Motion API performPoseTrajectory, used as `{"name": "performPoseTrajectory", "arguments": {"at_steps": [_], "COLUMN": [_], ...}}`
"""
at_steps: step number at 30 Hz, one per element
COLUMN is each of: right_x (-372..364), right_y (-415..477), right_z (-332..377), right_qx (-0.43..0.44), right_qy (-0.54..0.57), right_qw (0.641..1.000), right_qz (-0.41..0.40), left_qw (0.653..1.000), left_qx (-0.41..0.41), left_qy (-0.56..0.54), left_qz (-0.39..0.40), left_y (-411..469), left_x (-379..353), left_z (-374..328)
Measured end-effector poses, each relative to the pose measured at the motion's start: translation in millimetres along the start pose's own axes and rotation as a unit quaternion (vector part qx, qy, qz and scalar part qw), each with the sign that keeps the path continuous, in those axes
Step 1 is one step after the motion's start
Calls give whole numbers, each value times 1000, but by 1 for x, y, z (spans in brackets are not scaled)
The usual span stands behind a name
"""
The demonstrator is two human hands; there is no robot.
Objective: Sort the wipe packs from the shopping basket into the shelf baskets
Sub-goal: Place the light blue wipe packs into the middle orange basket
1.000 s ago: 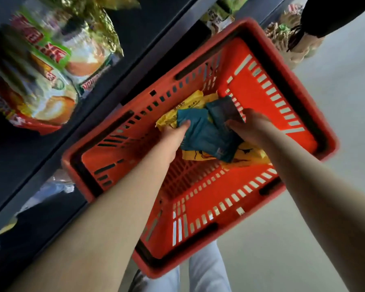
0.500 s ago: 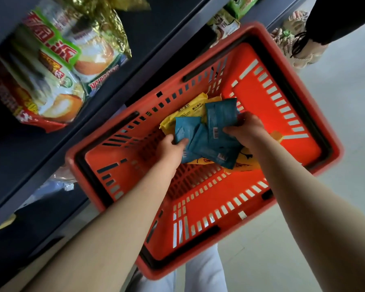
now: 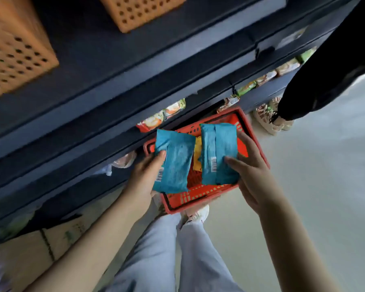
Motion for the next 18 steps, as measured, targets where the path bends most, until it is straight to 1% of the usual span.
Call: {"name": "performPoseTrajectory", "arguments": {"at_steps": [3,5,8,10,11,12,13,15,18], "right_x": [-39,-65,-105,-135,-152,-170,-187,-219,-274], "right_y": [-45,-67,-89,-99,-102,-105,-106,-107,-116], "right_z": [55,87,121,139,146,151,156,156,151], "right_qx": [31,60,76,88,94,98,94,57,27], "right_qy": [-11,-66,-111,-120,-109,-70,-8,90,164], "right_qw": [999,995,990,986,985,985,986,983,970], "right_qz": [39,40,51,77,100,123,137,150,175], "left_qw": [998,995,989,985,983,980,977,971,957], "left_qx": [-48,-88,-139,-151,-150,-148,-149,-151,-123], "left_qy": [-28,-45,-52,-83,-107,-132,-153,-184,-263], "left_qz": [8,8,15,8,7,4,0,-8,-7], "left_y": [-57,-88,-125,-141,-146,-150,-153,-158,-165], "left_x": [2,10,26,44,55,67,80,110,157], "left_z": [-60,-94,-136,-158,-167,-176,-185,-203,-225]}}
Point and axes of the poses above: each hand's wrist, its own y-axis towards the middle knuckle, its own x-axis out of the back of the hand, z = x × y, the point moved 9 cm from there along y, towards the middle knuckle, and after that the axes turned 15 degrees about -y, right-handed, at the moved point
